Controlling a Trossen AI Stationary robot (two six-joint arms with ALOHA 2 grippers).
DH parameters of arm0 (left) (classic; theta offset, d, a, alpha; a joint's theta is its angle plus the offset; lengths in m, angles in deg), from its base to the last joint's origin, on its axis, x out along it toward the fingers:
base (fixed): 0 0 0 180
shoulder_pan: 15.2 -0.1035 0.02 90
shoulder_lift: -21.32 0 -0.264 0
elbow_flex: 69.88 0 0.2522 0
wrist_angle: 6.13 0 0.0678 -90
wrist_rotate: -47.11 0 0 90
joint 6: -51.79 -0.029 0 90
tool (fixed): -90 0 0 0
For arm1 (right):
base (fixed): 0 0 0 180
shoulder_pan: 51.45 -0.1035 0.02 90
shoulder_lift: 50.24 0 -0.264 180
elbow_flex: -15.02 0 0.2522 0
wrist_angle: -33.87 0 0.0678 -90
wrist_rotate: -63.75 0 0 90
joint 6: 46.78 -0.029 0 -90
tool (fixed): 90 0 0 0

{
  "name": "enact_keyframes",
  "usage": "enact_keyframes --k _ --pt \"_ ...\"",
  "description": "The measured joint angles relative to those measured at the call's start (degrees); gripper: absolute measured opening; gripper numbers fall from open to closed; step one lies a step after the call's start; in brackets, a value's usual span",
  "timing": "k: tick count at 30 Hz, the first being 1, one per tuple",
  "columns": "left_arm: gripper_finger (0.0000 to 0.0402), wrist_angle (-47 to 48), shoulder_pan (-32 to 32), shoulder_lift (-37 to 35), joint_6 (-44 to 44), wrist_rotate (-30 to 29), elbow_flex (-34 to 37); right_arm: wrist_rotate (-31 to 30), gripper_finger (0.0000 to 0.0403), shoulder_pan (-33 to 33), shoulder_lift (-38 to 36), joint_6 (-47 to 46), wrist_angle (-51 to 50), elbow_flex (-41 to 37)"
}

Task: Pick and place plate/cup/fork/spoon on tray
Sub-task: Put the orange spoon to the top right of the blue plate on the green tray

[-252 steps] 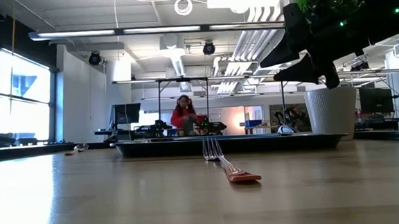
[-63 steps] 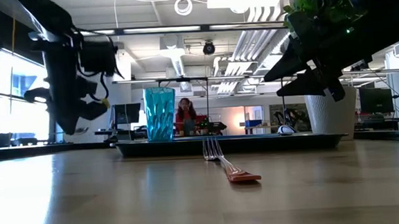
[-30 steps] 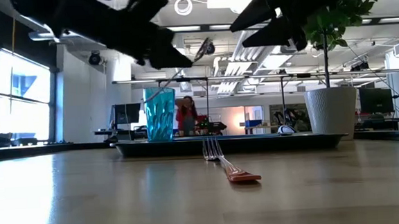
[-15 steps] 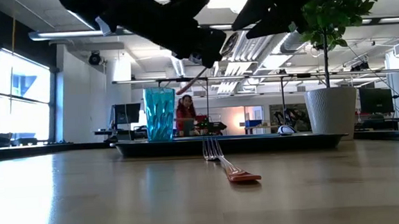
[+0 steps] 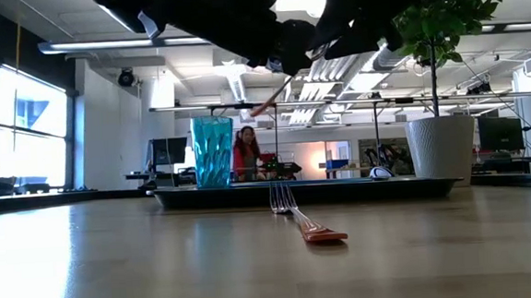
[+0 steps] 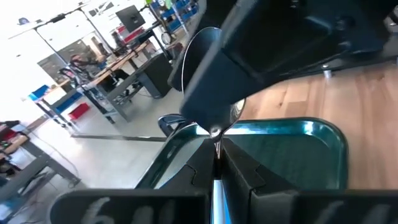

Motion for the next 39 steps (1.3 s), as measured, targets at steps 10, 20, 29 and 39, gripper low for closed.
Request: enact_keyframes --k 10,20,29,39 --pt "0.0008 0.0 0.0 0.0 -0.3 -0.3 0.0 1.1 0.0119 0.0 -0.2 -2.6 -2.3 0.0" --pt "0.0011 0.0 -0.3 0.0 2.5 0.7 0.1 10.2 0.001 2.7 -3.4 1.7 -6.0 -0.1" --pt "0.0032 8.5 -0.7 0.0 10.8 6.6 0.1 17.6 0.0002 8.6 -3.9 4.4 -20.7 2.0" --pt "0.0059 19.6 -1.5 0.0 17.8 12.8 0.2 38.5 0.0001 22.6 -2.9 11.7 -58.5 19.0"
